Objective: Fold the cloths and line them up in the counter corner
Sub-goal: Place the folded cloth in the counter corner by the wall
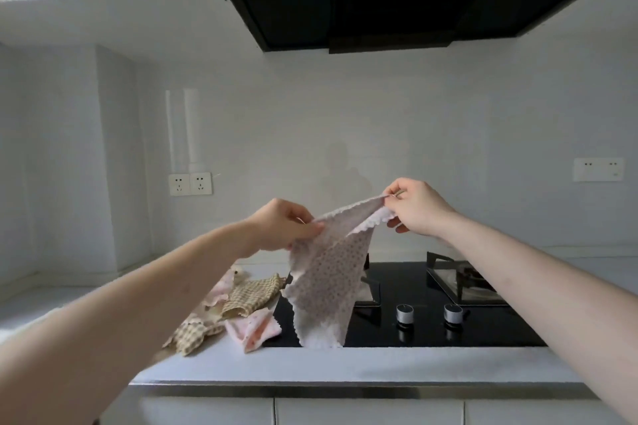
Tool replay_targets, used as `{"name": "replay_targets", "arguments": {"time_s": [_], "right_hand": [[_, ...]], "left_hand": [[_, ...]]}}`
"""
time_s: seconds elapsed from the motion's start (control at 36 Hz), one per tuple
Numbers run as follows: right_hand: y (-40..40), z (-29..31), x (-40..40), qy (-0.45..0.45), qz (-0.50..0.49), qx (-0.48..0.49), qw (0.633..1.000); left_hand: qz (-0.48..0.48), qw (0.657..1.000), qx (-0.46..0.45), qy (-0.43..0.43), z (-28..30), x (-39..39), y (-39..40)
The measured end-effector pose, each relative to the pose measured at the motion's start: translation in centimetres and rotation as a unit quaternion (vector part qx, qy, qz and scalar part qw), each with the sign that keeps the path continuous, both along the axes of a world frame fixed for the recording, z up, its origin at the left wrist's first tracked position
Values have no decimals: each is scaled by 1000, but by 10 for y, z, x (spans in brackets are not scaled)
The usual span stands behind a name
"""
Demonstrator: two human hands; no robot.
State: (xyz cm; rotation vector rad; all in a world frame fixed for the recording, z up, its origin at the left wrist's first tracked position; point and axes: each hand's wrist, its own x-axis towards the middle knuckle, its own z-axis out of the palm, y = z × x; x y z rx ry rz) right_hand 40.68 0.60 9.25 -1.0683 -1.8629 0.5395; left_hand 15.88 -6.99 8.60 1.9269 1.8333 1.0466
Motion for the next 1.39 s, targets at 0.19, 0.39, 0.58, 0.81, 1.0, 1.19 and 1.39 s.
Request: {"name": "replay_targets", "arguments": {"time_s": [0.19,0.39,0.58,0.81,1.0,1.19,1.39], "right_hand": [[15,-15,7,-30,7,-23,999],[45,-52,-14,-111,-36,-5,993],[75,-105,-33,-195,-69,-34,978],[103,-141,-42,-182,-99,-43,977],[129,-147,-47,-102,-113,-60,987],[136,-159,-44,-32,-100,-87,991],[127,-164,-30,-38,-73,-47,995]], "left_hand": [[32,991,-29,128,10,-12,18],[71,964,-98,239,-39,-14,60],[103,923,-120,350,-125,-9,93],[131,931,-12,341,-162,-24,124],[117,953,42,275,-164,-38,144],[128,967,65,213,-170,-45,144],[120,974,96,164,-165,-45,125]]}}
